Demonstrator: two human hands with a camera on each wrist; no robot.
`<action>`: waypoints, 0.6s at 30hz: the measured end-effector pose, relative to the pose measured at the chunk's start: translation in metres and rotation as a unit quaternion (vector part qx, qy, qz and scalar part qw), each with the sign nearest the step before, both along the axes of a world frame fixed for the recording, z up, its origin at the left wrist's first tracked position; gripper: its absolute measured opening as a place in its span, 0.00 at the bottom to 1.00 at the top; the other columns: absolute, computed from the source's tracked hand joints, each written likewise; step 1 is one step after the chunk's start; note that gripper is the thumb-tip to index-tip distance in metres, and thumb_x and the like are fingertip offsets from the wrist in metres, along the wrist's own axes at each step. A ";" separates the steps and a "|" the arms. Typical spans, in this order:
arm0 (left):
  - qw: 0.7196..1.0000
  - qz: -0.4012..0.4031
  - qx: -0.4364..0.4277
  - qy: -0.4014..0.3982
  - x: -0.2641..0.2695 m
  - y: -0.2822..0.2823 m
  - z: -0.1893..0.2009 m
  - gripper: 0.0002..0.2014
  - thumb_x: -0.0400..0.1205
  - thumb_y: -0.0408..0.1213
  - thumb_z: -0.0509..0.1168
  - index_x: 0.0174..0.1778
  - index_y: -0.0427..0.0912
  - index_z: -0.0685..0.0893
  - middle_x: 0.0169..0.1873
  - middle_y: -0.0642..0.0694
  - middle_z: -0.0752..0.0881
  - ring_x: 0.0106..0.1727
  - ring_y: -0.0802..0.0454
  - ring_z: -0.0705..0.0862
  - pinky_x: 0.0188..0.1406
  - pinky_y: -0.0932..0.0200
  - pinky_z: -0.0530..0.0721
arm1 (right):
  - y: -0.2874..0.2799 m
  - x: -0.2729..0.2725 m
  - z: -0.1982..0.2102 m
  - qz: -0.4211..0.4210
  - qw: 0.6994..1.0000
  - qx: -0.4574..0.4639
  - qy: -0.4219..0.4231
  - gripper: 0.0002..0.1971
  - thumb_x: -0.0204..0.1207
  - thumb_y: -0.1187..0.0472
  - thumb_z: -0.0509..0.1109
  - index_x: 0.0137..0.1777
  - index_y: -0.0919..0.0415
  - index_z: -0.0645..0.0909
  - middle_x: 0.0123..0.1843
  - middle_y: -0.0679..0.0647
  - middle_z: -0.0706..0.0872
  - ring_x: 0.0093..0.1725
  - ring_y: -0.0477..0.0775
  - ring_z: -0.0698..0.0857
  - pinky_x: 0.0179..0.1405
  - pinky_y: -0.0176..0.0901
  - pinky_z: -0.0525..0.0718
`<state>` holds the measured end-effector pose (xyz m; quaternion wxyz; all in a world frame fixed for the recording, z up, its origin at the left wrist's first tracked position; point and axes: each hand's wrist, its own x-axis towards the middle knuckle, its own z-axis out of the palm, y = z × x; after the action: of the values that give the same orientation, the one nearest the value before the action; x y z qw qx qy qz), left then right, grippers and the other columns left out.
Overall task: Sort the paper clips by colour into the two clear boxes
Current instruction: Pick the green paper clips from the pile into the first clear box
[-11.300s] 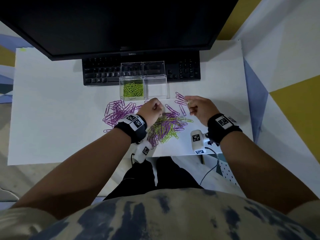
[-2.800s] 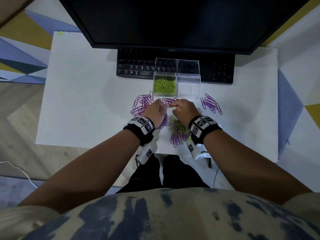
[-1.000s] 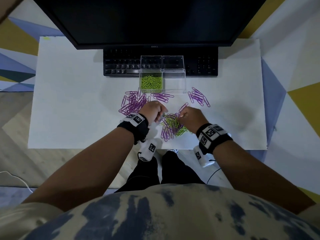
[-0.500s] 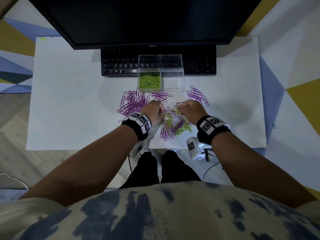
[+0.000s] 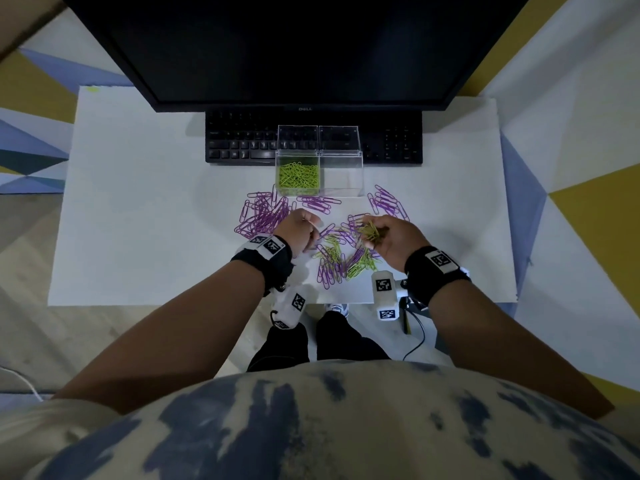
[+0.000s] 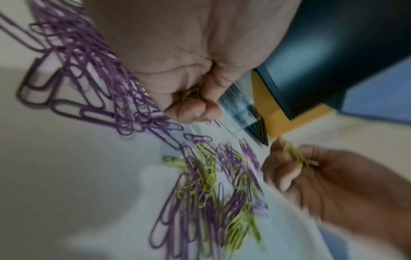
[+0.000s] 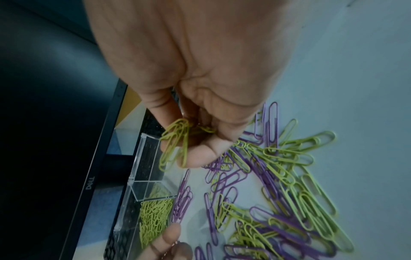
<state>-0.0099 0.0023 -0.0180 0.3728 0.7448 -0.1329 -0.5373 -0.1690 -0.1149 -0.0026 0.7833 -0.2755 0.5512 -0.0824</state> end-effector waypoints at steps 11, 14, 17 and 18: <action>0.886 -0.333 -0.014 -0.324 -0.008 -0.004 -0.019 0.07 0.83 0.33 0.60 0.56 0.39 0.79 0.52 0.43 0.81 0.49 0.46 0.81 0.48 0.55 0.79 | 0.011 0.003 -0.008 0.171 0.977 -0.089 0.095 0.09 0.74 0.60 0.72 0.37 0.65 0.81 0.29 0.56 0.78 0.26 0.52 0.76 0.24 0.40 0.75; 0.873 -0.361 -0.007 -0.328 -0.007 -0.006 -0.023 0.07 0.83 0.34 0.59 0.54 0.39 0.78 0.54 0.41 0.79 0.50 0.43 0.82 0.53 0.49 0.82 | 0.014 0.009 -0.012 0.304 0.912 -0.199 0.192 0.08 0.72 0.61 0.73 0.38 0.68 0.83 0.29 0.58 0.79 0.24 0.52 0.76 0.24 0.37 0.75; 0.856 -0.394 -0.004 -0.335 -0.008 -0.008 -0.021 0.07 0.83 0.33 0.57 0.55 0.40 0.76 0.54 0.39 0.79 0.48 0.41 0.83 0.50 0.48 0.83 | 0.016 0.018 -0.017 0.400 0.830 -0.296 0.253 0.10 0.69 0.61 0.74 0.34 0.69 0.83 0.26 0.57 0.78 0.26 0.53 0.76 0.25 0.35 0.75; 0.853 -0.399 -0.004 -0.336 -0.008 -0.009 -0.020 0.07 0.83 0.33 0.57 0.55 0.40 0.76 0.54 0.39 0.79 0.47 0.40 0.83 0.49 0.47 0.83 | 0.017 0.021 -0.020 0.415 0.814 -0.313 0.261 0.12 0.69 0.61 0.74 0.29 0.66 0.80 0.25 0.56 0.77 0.27 0.54 0.76 0.27 0.36 0.74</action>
<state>-0.0176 -0.0067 -0.0384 0.0620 0.7618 -0.5376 -0.3560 -0.1479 -0.0975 -0.0222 0.4415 -0.7196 0.5123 0.1572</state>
